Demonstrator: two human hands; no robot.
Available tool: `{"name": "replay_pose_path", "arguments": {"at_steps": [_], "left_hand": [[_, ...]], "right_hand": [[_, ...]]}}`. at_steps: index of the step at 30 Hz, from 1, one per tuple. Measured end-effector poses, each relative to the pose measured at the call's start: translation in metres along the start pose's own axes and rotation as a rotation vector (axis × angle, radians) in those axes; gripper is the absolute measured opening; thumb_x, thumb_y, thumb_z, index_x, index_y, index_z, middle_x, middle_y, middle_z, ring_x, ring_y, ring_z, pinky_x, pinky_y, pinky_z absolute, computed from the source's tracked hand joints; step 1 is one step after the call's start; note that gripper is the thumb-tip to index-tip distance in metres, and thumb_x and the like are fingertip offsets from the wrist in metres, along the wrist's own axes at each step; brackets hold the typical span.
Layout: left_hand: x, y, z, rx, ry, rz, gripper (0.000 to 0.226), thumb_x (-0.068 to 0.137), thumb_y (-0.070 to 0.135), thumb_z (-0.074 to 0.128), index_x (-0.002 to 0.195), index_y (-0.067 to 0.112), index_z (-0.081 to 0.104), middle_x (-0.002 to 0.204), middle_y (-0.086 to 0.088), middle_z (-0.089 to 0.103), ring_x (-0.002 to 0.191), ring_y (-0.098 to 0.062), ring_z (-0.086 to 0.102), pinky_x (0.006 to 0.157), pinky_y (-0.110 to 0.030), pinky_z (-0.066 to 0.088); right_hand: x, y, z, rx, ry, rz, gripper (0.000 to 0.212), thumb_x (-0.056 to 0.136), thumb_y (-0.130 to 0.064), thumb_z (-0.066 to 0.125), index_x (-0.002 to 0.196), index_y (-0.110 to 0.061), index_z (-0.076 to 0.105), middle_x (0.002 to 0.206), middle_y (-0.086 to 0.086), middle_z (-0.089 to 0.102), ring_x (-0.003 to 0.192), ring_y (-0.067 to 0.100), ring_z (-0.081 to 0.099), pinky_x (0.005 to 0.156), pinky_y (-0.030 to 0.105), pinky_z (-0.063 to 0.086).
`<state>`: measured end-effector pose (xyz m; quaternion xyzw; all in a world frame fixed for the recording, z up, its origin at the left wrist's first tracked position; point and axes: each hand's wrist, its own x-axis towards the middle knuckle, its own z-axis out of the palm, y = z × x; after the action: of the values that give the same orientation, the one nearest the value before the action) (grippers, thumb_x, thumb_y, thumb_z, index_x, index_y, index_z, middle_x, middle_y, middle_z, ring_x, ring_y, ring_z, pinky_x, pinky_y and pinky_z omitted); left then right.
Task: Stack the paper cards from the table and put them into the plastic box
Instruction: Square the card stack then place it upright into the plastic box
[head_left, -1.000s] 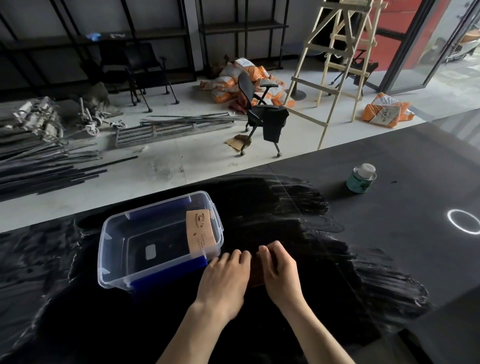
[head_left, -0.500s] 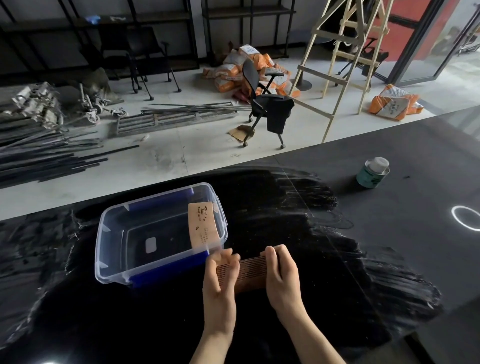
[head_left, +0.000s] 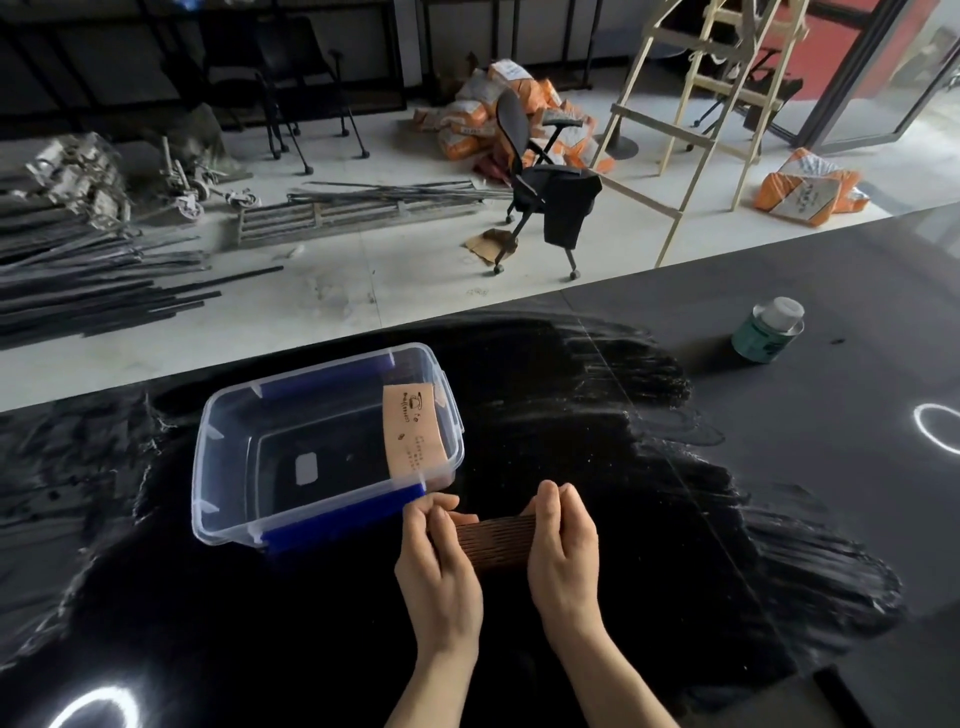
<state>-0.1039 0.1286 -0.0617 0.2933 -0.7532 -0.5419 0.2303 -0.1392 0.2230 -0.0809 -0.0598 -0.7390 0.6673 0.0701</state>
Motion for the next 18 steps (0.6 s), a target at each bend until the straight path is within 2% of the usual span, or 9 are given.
{"name": "replay_pose_path", "arguments": {"at_steps": [4,6,8,12,15,18], "left_hand": [[0.002,-0.004,0.001,-0.047,-0.007,-0.026,0.019,0.104,0.015,0.044,0.101,0.021,0.061,0.089,0.009,0.068,0.090,0.003,0.065,0.069,-0.012,0.048],[0.002,-0.004,0.001,-0.061,0.007,0.014,0.020,0.104,0.013,0.043,0.100,0.020,0.061,0.088,0.007,0.069,0.090,-0.001,0.066,0.068,-0.009,0.052],[0.000,-0.008,0.000,-0.067,-0.001,0.019,0.021,0.104,0.010,0.043,0.098,0.020,0.060,0.088,0.005,0.068,0.088,-0.004,0.067,0.072,-0.004,0.049],[0.000,-0.013,0.000,-0.056,-0.007,0.009,0.021,0.104,0.010,0.043,0.095,0.022,0.059,0.088,0.005,0.069,0.088,-0.004,0.067,0.071,-0.003,0.049],[0.002,-0.013,-0.003,0.017,-0.052,0.044,0.020,0.104,0.018,0.043,0.096,0.028,0.058,0.089,0.010,0.069,0.090,-0.002,0.067,0.068,-0.010,0.052],[0.005,-0.014,-0.018,0.101,-0.223,0.121,0.023,0.104,0.039,0.037,0.102,0.032,0.058,0.094,0.015,0.068,0.093,-0.002,0.066,0.077,-0.024,0.059]], "right_hand": [[0.002,0.003,0.000,-0.011,0.007,0.040,0.044,0.110,-0.026,0.045,0.076,-0.002,0.056,0.063,-0.005,0.052,0.056,0.007,0.046,0.051,0.023,0.042],[0.002,0.003,0.000,-0.005,-0.003,0.025,0.044,0.110,-0.029,0.044,0.075,-0.004,0.056,0.061,-0.008,0.053,0.056,0.006,0.046,0.051,0.021,0.043],[0.000,0.006,-0.001,-0.006,-0.012,0.016,0.047,0.107,-0.036,0.043,0.076,-0.004,0.057,0.061,-0.009,0.054,0.056,0.004,0.047,0.051,0.019,0.044],[-0.003,0.008,0.000,-0.016,-0.009,-0.001,0.048,0.103,-0.039,0.042,0.076,-0.002,0.057,0.062,-0.010,0.055,0.056,0.003,0.047,0.051,0.018,0.043],[-0.003,0.006,0.001,-0.020,0.013,-0.016,0.049,0.104,-0.038,0.041,0.076,-0.001,0.057,0.062,-0.009,0.054,0.055,0.002,0.047,0.050,0.015,0.042],[-0.004,0.003,0.001,-0.016,0.010,-0.012,0.050,0.101,-0.042,0.041,0.076,-0.002,0.057,0.062,-0.007,0.054,0.054,0.002,0.047,0.050,0.015,0.043]]}}
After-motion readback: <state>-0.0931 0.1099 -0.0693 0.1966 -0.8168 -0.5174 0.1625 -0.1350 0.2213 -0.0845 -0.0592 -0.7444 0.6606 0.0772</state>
